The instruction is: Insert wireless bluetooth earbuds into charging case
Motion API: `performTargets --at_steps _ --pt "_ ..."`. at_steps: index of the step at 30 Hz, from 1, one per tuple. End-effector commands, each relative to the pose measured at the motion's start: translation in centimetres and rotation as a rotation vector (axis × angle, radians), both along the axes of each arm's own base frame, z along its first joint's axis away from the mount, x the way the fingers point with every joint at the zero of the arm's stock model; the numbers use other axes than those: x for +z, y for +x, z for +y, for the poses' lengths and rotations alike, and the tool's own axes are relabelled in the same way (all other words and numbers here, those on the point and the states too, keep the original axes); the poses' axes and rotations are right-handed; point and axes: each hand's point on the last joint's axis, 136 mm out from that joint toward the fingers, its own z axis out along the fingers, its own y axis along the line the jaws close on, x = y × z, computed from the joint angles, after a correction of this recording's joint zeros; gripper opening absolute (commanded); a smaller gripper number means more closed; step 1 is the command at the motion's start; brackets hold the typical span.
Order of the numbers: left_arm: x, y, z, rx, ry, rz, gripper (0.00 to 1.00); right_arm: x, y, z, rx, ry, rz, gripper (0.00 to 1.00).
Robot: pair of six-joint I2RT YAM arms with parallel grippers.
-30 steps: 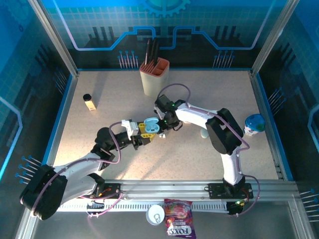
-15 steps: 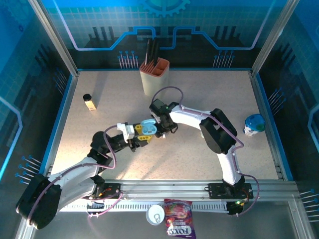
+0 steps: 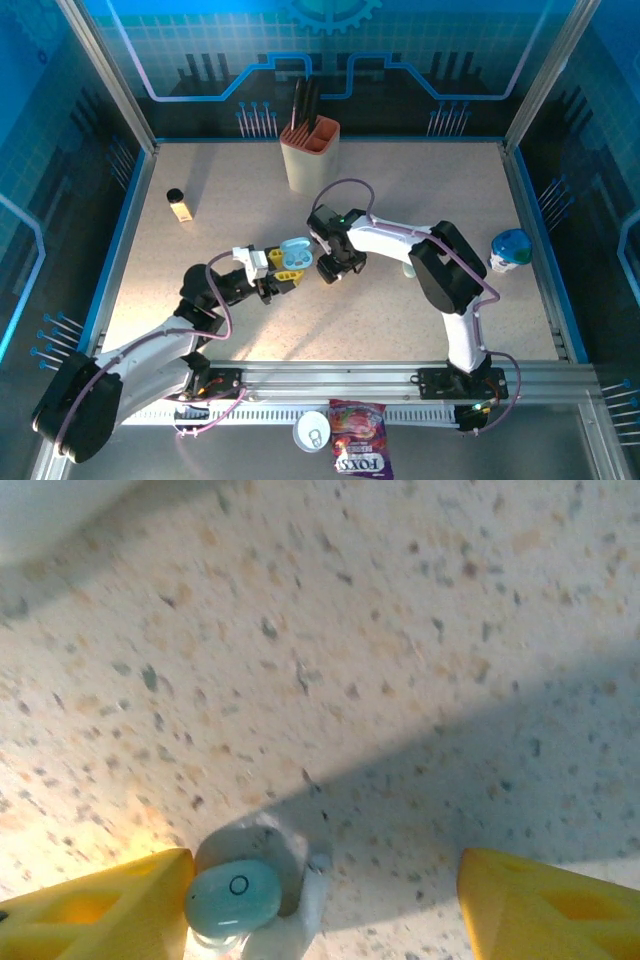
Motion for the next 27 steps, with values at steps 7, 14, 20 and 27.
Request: performTargets --at_steps 7,14,20,27 --pt "1.0 1.0 2.1 0.115 -0.055 -0.056 0.29 0.8 -1.9 -4.2 0.055 -0.161 0.03 0.71" --pt "1.6 3.0 4.4 0.269 -0.082 -0.057 0.29 2.6 -1.6 -4.0 0.039 -0.129 -0.005 0.71" --pt "1.4 5.0 6.7 0.402 -0.088 -0.032 0.29 4.5 -1.6 -1.7 0.029 0.009 -0.028 0.7" --pt "1.3 7.0 9.7 0.573 -0.081 -0.047 0.3 5.1 0.0 -0.3 -0.1 -0.051 -0.163 0.6"
